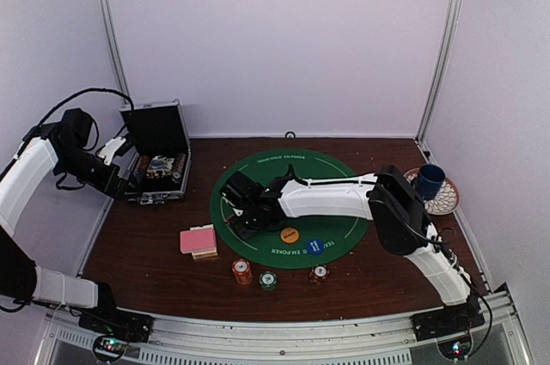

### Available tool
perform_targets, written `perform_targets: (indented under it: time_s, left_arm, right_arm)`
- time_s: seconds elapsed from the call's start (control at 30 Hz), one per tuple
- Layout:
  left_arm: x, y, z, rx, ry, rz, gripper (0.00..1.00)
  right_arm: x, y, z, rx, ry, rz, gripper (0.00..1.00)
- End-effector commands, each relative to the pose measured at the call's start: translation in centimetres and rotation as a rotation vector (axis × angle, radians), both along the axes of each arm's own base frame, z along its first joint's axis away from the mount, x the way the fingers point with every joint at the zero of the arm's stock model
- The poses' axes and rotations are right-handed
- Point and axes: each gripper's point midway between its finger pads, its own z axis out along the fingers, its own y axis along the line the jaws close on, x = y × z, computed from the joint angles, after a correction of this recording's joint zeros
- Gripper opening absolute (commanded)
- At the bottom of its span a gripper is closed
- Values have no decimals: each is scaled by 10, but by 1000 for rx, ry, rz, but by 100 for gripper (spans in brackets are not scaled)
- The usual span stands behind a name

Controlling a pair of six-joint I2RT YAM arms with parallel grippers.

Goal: Distribute texas hold em gaming equipment

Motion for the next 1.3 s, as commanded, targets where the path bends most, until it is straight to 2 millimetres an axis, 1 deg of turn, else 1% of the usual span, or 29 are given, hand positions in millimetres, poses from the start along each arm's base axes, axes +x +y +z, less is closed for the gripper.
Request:
perform_targets:
  time_s: [0.0, 0.27, 0.37, 0.43, 0.5, 0.53, 0.6, 0.7, 0.77, 0.83, 0.93, 1.13, 1.27]
  left_arm:
    - [-8, -3, 2, -12, -9, -27, 97]
    - [-10, -3, 1, -8, -8, -36, 97]
    - [-12, -4, 0, -13, -4, -40, 98]
    - [-13, -5, -1, -13, -2, -44, 98]
    - [-13, -4, -1, -11, -2, -46, 98]
    - [-14, -5, -1, -10, 0, -47, 98]
    - [-13, -4, -1, -11, -1, -48, 98]
    - [-14, -6, 0, -15, 0, -52, 97]
    - [-13, -6, 1, -15, 0, -54, 98]
    - [-14, -6, 2, -14, -1, -57, 98]
    - [-15, -6, 4, -11, -4, -62, 98]
    - [-15, -7, 7, -12, -13, -70, 98]
    - [-15, -8, 9, -20, -10, -77, 97]
  right_arm:
    - [22, 6, -21, -5, 5, -2, 18]
    - [51, 28, -18, 82, -2, -14, 19]
    - [56, 36, -18, 110, 2, -12, 19]
    - [59, 40, -14, 127, -2, -9, 21]
    - [59, 41, -8, 133, -6, -6, 24]
    - [60, 40, -4, 130, -11, -9, 27]
    - [59, 35, 7, 123, -22, -14, 37]
    - [56, 23, 30, 122, -46, -20, 50]
    - [51, 11, 46, 125, -66, -29, 61]
    - [44, -3, 58, 128, -75, -40, 68]
    - [26, -30, 61, 118, -55, -67, 77]
    - [-8, -86, 43, 62, 0, -132, 80]
    - [-25, -111, 36, 46, 32, -161, 82]
